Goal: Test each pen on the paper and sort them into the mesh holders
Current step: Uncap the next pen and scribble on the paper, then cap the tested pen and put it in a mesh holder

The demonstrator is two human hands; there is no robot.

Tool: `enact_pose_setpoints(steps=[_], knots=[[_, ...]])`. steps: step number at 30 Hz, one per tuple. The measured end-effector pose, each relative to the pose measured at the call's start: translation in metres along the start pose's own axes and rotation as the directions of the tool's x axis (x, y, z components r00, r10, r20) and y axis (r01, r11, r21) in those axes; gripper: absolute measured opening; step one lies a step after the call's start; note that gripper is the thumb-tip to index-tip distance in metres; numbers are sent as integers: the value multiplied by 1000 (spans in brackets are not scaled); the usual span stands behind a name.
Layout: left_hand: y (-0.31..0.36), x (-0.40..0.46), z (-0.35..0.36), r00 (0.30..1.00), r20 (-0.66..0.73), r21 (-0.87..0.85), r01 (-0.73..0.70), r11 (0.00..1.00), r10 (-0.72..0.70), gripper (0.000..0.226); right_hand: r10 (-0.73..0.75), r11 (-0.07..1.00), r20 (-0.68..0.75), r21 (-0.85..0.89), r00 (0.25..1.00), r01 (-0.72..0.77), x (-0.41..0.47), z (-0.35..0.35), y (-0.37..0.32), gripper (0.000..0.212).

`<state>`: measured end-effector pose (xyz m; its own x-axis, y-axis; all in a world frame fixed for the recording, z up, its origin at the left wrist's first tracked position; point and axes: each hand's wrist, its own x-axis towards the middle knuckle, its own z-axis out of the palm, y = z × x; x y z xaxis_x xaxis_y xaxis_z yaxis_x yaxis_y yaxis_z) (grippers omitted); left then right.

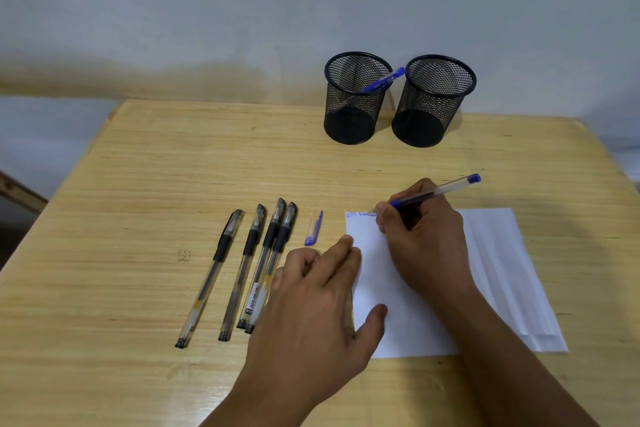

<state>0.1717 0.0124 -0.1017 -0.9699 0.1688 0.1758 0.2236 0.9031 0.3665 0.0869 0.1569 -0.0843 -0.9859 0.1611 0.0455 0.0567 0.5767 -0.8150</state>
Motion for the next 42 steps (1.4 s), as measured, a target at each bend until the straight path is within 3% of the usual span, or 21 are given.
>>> enact_pose_setpoints(steps=[6,14,21,26,32,35,38,42], knots=[[0,0,1,1000,17,7,6,1000,-6,63,-14,1000,11,16,1000,14,1,-1,4,12],[0,1,0,1000,27,-9,7,1000,-7,59,68,967,-114,253,991,-37,1,-9,6,9],[1,-1,-1,999,50,-21,16,1000,-15,58,138,902,-4,413,990,-124,10,-17,3,8],[5,-2,-6,997,72,24,16,1000,-18,60,77,866,-105,499,991,-14,-9,-33,-11,2],[7,-4,-9,999,50,27,-19,999,18,60,55,886,-102,464,993,-2,-36,-49,-9,5],[7,-4,-13,999,-35,-146,2,989,-8,41,71,861,-90,509,993,-15,-48,-57,-5,4],[-1,5,-19,969,-160,-259,144,955,-189,34,97,821,-61,569,993,-45,-59,-62,0,5],[-19,25,-22,947,-285,-17,149,989,-148,13,89,777,-23,628,996,-55,-73,-64,3,5]])
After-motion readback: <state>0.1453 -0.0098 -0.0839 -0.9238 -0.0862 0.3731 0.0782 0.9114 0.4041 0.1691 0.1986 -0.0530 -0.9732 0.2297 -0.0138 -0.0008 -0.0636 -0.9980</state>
